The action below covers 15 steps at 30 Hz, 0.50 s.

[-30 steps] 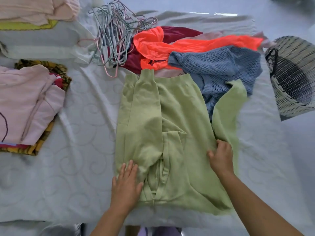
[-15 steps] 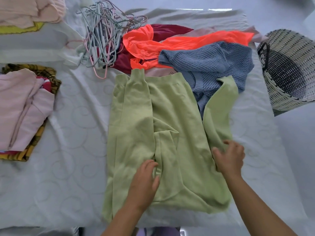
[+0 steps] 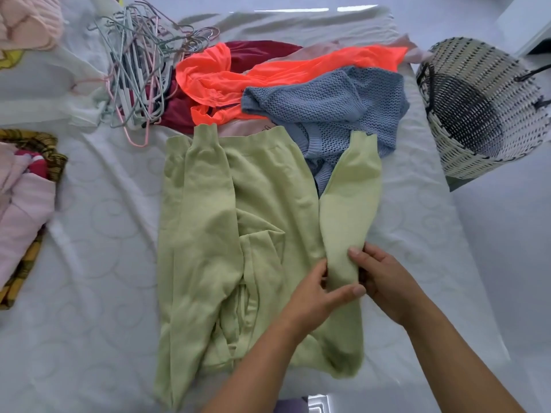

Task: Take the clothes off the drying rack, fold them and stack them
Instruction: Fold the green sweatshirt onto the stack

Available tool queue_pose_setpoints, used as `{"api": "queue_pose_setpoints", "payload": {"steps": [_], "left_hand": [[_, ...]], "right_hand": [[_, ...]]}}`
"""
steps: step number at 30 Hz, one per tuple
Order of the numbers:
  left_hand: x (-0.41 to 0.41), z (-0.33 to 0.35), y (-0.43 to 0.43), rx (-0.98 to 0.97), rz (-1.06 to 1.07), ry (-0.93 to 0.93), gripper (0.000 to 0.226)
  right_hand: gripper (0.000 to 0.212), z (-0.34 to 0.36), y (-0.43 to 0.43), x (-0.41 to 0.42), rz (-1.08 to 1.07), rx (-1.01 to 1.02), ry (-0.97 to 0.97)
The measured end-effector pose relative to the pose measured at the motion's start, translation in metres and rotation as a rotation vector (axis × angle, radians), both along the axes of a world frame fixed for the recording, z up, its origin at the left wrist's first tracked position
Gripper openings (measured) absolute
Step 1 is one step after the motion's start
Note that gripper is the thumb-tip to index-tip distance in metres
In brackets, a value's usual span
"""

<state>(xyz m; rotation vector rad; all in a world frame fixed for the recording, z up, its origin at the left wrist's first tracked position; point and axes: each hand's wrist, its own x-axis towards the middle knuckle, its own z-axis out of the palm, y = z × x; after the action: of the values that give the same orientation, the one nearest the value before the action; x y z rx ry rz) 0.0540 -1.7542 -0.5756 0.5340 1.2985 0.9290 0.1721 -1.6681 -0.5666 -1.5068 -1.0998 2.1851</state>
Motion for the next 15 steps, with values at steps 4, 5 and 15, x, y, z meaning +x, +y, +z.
{"api": "queue_pose_setpoints", "payload": {"steps": [4, 5, 15], "left_hand": [[-0.005, -0.007, -0.008, -0.046, 0.293, -0.014, 0.060], [-0.009, -0.010, -0.010, -0.052, 0.319, 0.039, 0.054], [-0.043, -0.010, -0.034, 0.081, 0.218, 0.019, 0.048]], "right_hand": [[0.032, 0.004, -0.010, -0.022, 0.133, 0.024, 0.089], [0.033, 0.001, -0.010, -0.026, 0.080, 0.034, 0.070], [0.048, -0.029, 0.031, -0.080, -0.411, -0.245, 0.086]]}}
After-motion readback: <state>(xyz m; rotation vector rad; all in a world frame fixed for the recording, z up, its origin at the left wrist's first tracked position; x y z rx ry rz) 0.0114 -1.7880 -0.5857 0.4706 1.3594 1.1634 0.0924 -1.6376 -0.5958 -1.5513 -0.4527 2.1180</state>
